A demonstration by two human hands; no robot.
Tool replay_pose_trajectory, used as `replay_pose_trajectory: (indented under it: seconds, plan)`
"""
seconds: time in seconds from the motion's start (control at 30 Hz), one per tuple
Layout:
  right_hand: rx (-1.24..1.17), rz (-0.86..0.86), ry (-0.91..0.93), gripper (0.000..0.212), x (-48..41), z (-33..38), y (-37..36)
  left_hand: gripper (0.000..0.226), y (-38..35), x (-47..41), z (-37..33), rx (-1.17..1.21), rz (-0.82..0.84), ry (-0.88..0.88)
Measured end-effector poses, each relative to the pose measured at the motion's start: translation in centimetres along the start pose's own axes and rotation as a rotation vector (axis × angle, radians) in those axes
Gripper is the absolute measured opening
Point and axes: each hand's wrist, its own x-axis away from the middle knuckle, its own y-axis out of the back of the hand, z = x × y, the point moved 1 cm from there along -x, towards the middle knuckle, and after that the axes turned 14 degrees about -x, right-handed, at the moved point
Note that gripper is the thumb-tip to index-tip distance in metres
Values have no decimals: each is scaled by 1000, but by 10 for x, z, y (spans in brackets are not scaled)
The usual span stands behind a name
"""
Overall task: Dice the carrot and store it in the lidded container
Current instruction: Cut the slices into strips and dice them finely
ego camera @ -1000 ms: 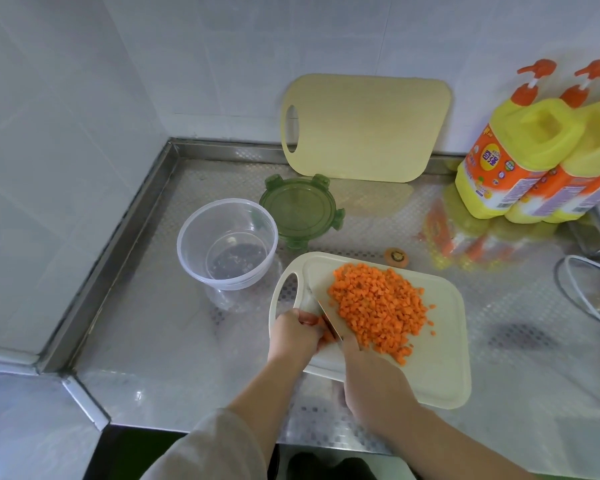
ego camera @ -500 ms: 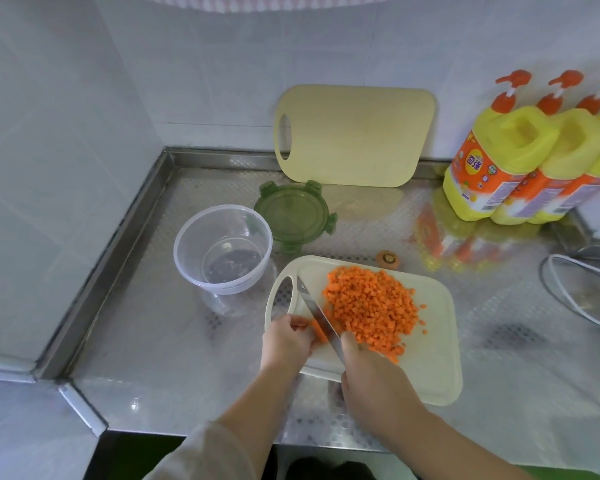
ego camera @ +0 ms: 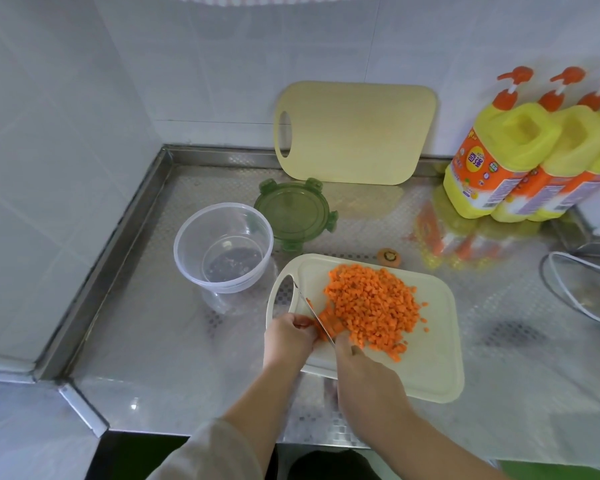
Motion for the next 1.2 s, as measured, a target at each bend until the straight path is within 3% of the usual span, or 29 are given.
replay_pose_trajectory:
  seconds: [0.63,0.83,0.9,1.0,1.1,1.2]
  plan:
    - [-58,58,-7,60,-10,-12,-2,7,2,1,-3,-15,8,18]
    - [-218,72,31,10,-5,-15,33,11,3,3,-6,-46,-3,-11]
    - [-247,36,51,11,-5,-16,47,10,2,3,-8,-42,6,-17]
    - [-247,-1,33,29,-10,-25,63,14,3,3,-11,-32,32,-22]
    - [-249,15,16,24,-13,-33,73,17,13,-1,-18,-260,17,-195]
    - [-233,25,19,13,-12,-37,78,42,27,-6,-33,-777,53,-590]
